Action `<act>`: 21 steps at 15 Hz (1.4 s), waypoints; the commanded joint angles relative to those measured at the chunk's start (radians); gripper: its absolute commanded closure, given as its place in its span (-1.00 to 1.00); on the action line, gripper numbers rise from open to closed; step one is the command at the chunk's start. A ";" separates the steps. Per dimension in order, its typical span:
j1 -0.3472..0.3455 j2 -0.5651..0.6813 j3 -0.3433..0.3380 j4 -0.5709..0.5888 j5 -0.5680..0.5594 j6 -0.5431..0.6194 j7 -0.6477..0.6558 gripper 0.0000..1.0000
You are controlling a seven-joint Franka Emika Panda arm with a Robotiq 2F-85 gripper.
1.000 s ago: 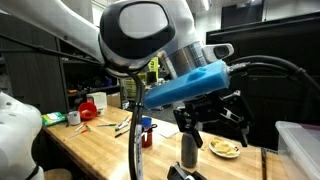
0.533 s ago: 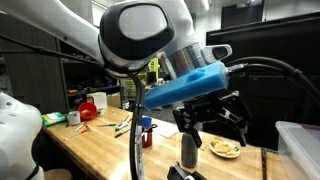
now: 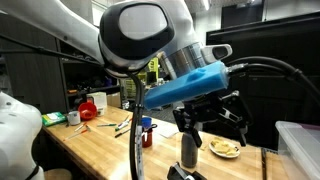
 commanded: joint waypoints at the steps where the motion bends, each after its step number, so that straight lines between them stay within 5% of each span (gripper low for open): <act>1: 0.000 -0.001 0.001 0.002 0.002 -0.003 -0.001 -1.00; 9: 0.000 -0.001 0.001 0.002 0.002 -0.003 -0.001 -1.00; 13: 0.025 -0.104 -0.025 -0.038 0.062 -0.014 -0.061 -1.00; 21: 0.090 -0.192 0.084 -0.003 0.197 -0.163 0.004 -1.00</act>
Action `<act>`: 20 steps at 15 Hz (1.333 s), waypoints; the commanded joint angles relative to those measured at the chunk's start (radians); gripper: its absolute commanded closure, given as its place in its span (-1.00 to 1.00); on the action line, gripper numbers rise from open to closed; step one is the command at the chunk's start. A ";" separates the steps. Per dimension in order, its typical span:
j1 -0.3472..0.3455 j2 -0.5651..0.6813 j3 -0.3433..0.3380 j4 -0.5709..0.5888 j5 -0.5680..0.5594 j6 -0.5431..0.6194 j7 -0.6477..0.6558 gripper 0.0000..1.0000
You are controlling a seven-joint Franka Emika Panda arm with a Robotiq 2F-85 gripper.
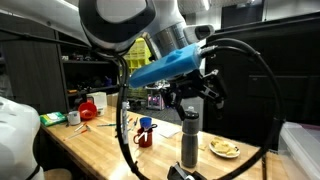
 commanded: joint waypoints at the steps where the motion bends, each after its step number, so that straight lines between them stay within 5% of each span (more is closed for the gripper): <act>1: 0.048 -0.018 0.068 0.029 0.039 -0.108 0.049 -1.00; 8: 0.141 0.129 0.136 0.144 0.085 -0.241 0.206 -1.00; 20: 0.111 0.199 0.173 0.145 0.134 -0.073 0.464 -1.00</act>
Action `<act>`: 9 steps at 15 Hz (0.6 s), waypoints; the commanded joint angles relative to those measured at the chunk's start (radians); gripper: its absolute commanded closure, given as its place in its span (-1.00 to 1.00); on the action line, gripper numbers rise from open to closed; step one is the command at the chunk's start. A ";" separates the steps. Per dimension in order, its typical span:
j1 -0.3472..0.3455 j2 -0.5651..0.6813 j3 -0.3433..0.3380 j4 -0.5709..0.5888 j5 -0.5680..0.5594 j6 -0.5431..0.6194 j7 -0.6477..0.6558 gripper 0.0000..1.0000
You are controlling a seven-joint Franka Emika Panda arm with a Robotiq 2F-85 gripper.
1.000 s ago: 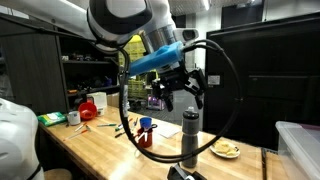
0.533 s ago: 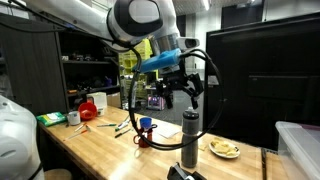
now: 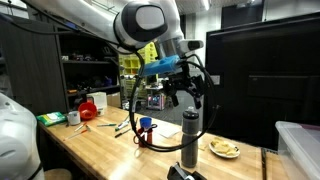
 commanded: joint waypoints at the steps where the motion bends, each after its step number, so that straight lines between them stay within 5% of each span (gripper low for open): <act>1: -0.032 0.010 0.050 0.003 -0.004 0.049 0.084 -1.00; 9: -0.098 -0.010 0.173 -0.017 -0.110 0.121 0.270 -1.00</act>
